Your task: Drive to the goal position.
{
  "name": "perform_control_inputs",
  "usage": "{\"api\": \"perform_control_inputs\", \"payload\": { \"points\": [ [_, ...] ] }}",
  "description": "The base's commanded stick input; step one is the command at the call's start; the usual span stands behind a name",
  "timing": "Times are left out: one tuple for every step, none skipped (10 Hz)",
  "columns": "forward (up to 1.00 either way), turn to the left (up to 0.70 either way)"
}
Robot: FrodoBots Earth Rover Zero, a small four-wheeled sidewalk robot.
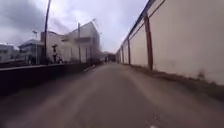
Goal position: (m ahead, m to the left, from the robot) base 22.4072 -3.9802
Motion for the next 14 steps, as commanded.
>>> {"api": "perform_control_inputs", "payload": {
  "points": [
    [0.7, 0.02],
    [0.7, 0.01],
    [0.7, 0.0],
    [0.7, 0.0],
    [0.7, 0.0],
    [0.7, 0.0],
    [0.7, 0.0],
    [0.7, 0.0],
    [0.7, 0.0],
    [0.7, 0.0],
    [0.7, 0.0],
    [0.7, 0.0],
    [0.7, 0.0],
    [0.7, 0.0]
  ]
}}
